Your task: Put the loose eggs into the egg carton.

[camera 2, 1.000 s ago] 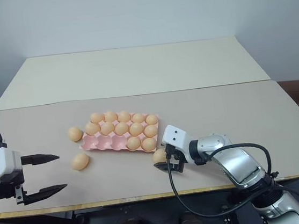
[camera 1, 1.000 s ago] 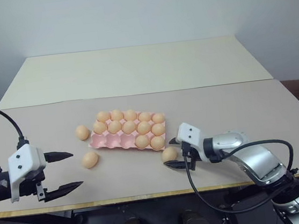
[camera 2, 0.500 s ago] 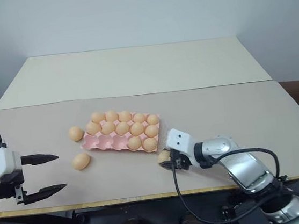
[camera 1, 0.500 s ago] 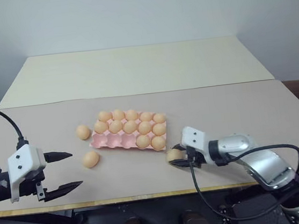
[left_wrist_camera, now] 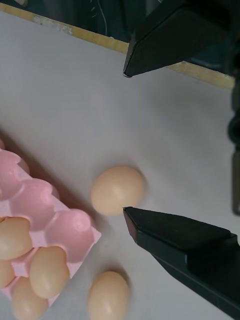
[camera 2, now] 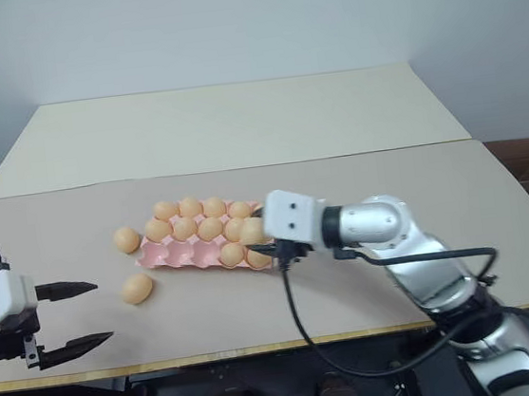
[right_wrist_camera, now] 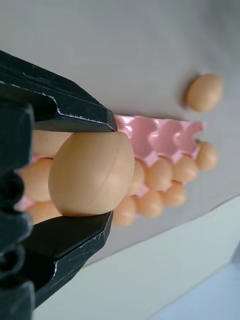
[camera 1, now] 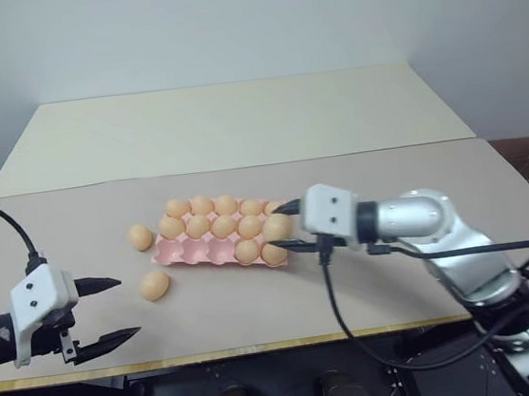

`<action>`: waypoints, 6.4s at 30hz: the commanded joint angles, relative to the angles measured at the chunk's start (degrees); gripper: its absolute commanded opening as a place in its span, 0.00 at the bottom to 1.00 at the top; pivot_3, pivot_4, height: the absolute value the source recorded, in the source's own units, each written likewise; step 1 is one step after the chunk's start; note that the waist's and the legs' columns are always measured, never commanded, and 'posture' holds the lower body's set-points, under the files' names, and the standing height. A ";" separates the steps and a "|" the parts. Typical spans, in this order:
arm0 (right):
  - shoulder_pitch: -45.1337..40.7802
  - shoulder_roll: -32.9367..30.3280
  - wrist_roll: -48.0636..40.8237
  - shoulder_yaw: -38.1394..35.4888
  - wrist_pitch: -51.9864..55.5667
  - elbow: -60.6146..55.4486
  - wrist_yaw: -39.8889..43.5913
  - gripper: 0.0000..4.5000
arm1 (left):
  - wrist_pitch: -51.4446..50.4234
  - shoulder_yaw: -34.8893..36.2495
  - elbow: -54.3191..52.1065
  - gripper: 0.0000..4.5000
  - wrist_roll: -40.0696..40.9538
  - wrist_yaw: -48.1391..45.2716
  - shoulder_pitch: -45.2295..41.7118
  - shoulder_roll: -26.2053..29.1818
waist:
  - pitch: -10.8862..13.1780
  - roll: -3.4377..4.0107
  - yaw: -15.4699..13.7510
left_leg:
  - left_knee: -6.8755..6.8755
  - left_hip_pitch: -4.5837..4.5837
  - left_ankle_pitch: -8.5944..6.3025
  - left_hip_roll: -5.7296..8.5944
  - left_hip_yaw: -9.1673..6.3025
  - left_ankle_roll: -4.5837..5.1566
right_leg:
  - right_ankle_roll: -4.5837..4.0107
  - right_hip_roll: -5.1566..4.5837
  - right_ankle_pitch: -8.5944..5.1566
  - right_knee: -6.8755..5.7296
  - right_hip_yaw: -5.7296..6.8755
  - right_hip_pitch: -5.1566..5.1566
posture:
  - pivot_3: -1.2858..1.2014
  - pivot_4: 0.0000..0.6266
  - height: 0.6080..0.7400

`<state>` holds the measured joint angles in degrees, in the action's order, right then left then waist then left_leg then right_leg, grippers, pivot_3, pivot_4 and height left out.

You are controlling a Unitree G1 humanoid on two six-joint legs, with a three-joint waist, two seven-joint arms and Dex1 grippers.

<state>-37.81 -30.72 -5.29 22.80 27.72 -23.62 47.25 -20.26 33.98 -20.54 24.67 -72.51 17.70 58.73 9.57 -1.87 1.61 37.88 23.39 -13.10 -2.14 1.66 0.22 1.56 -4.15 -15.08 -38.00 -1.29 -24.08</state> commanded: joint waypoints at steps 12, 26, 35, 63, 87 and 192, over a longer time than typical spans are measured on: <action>-8.28 13.84 15.91 9.36 -20.12 20.67 -6.53 0.51 | 0.24 5.01 -4.15 1.00 0.51 0.37 4.66 -1.60 | -0.01 -0.01 0.00 | 0.00 0.05 0.00 0.09 -0.02 0.00 | -0.01 -0.13 0.01 -0.01 0.04 -0.05 | 0.52 0.24 1.00; -7.69 15.59 21.27 9.51 -26.73 26.32 -6.31 1.00 | 0.47 3.19 -3.70 1.00 0.38 1.29 3.89 -1.64 | -0.01 -0.01 0.64 | -0.01 -0.03 0.00 0.06 -0.06 0.00 | -0.02 -0.10 0.01 -0.04 0.05 0.00 | 0.52 0.24 1.00; -4.27 12.32 17.99 5.20 -22.25 16.02 -2.07 1.00 | 0.56 3.33 -3.04 1.00 -0.09 0.97 3.49 -1.45 | -0.01 -0.01 0.59 | -0.02 -0.01 0.00 0.06 -0.11 0.00 | -0.02 -0.11 0.01 -0.04 0.05 -0.01 | 0.52 0.24 1.00; 5.64 -17.23 -24.69 -17.61 25.82 -16.12 12.72 1.00 | -0.07 6.89 -3.34 1.00 -0.99 3.07 6.59 -3.39 | 0.00 -0.01 0.24 | -0.04 0.01 0.00 0.05 -0.17 0.00 | -0.02 -0.15 0.00 0.07 0.07 0.03 | 0.52 0.24 1.00; 5.90 -17.27 -24.30 -13.62 24.05 -14.32 7.06 1.00 | -2.22 3.13 -5.29 1.00 -1.12 14.51 2.75 -11.07 | -0.01 -0.02 -0.80 | -0.04 -0.01 0.00 0.09 -0.12 0.00 | -0.02 -0.16 0.00 0.09 0.06 0.06 | 0.52 0.24 1.00; 5.88 -18.20 -24.72 -12.92 20.56 -17.81 1.90 1.00 | -0.11 21.28 -4.85 0.77 3.72 12.07 12.15 -11.20 | -0.05 -0.08 -0.83 | 0.04 0.06 0.00 0.10 -0.38 0.01 | 0.00 -0.20 0.00 0.15 0.16 0.09 | 0.52 0.24 1.00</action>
<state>-30.93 -48.53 -30.46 10.47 50.62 -41.61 47.96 -20.04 51.71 -23.00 27.24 -60.80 29.17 47.97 9.51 -1.95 0.78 37.92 23.45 -13.10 -2.03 1.29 0.23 1.56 -4.35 -15.08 -37.85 -1.12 -23.98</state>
